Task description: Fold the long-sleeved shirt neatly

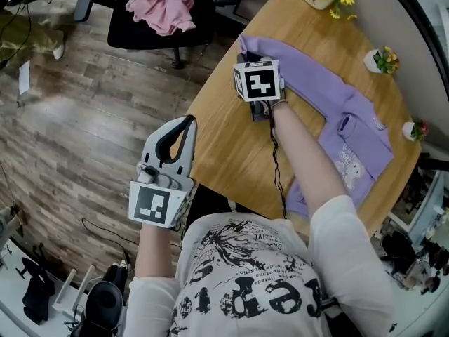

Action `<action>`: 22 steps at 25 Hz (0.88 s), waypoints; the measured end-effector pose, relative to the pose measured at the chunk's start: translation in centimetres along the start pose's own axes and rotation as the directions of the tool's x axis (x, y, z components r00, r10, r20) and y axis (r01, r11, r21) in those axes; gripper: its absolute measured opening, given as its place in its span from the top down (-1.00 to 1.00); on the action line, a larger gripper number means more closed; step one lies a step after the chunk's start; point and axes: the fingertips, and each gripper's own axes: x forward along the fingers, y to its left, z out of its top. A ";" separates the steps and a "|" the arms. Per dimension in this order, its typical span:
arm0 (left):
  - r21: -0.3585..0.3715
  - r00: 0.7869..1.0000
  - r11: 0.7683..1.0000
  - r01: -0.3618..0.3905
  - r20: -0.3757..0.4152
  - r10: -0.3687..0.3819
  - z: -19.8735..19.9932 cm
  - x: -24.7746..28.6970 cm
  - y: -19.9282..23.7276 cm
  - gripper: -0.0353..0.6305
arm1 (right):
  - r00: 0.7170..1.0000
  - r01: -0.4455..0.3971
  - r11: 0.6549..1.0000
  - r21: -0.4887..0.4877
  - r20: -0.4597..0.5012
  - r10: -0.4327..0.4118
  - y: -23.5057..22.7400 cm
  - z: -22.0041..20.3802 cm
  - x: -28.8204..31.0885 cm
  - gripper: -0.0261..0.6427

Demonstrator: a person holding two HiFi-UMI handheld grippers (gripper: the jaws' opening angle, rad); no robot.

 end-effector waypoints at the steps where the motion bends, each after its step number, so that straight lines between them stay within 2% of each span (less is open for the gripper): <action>1: 0.003 1.000 1.000 0.006 0.000 -0.006 0.1 0.2 -0.1 0.88 | 1.000 -0.010 1.000 0.019 -0.004 0.010 -0.2 0.0 -0.2 0.78; 4: 0.014 1.000 1.000 0.027 0.005 -0.027 0.5 0.7 -0.7 0.88 | 0.999 -0.047 0.994 0.101 0.003 0.047 -0.5 0.3 -1.3 0.79; 8: 0.032 0.998 0.998 0.063 0.014 -0.063 1.2 1.7 -2.1 0.88 | 0.998 -0.058 0.992 0.110 0.037 0.054 -1.3 0.7 -3.6 0.79; 14: 0.094 0.989 0.986 0.137 0.033 -0.141 2.8 4.3 -5.7 0.88 | 0.981 -0.158 0.970 0.185 0.141 0.133 -3.6 0.7 -9.3 0.79; 22: 0.195 0.963 0.949 0.248 0.060 -0.264 4.0 8.2 -14.2 0.88 | 0.964 -0.118 0.953 0.279 0.264 0.042 -11.0 -2.6 -18.2 0.80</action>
